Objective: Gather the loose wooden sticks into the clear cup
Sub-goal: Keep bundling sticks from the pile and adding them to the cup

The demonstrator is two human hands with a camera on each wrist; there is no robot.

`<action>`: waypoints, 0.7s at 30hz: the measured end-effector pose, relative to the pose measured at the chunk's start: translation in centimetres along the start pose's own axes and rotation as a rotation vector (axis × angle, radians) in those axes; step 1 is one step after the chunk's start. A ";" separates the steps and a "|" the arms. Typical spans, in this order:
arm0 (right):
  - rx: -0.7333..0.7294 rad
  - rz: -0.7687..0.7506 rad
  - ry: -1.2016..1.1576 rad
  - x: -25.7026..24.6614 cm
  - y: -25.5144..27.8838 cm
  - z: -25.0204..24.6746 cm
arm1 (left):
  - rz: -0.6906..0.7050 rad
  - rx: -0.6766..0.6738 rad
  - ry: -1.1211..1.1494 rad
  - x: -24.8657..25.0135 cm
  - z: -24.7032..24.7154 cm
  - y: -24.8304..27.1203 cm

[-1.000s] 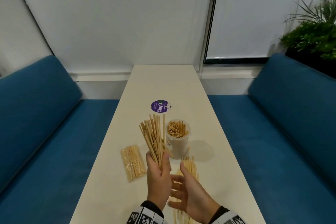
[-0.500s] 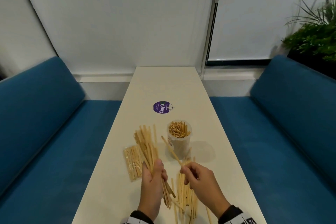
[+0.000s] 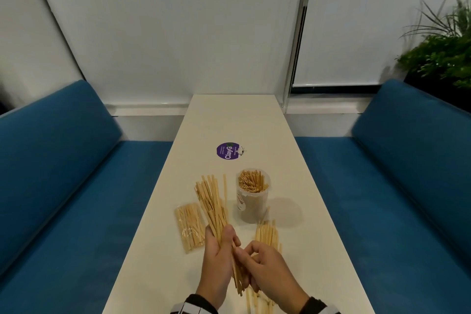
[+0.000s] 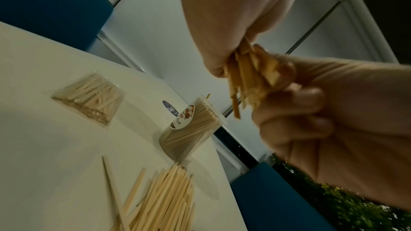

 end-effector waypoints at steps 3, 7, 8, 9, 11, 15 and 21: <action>0.166 0.049 0.067 1.0 -0.4 -0.2 | 0.085 0.018 -0.058 0.4 0.0 -0.1; 0.064 0.422 -0.532 0.7 -0.8 0.6 | 0.276 0.028 -0.202 1.2 0.4 0.0; 0.022 0.475 -0.732 0.4 -0.8 0.6 | 0.292 0.024 -0.219 1.1 0.6 0.0; -0.020 0.499 -0.876 0.0 -0.8 0.6 | 0.301 0.017 -0.236 1.1 0.8 0.1; -0.082 0.480 -0.981 -0.8 -0.7 0.5 | 0.295 0.001 -0.253 1.0 1.2 0.2; -0.170 0.384 -0.862 -1.3 -0.3 0.4 | 0.269 -0.070 -0.247 0.8 1.1 0.2; -0.065 -0.026 -0.289 -2.1 -1.6 -1.4 | 0.089 -0.413 -0.223 0.3 0.8 1.5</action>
Point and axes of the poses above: each hand's wrist, its own y-axis away from the middle knuckle, its own z-axis out of the palm, x = y × z, the point moved 1 cm from there along -y, towards the middle knuckle, and after that the axes turned 12 degrees about -y, right-handed, at the moved point
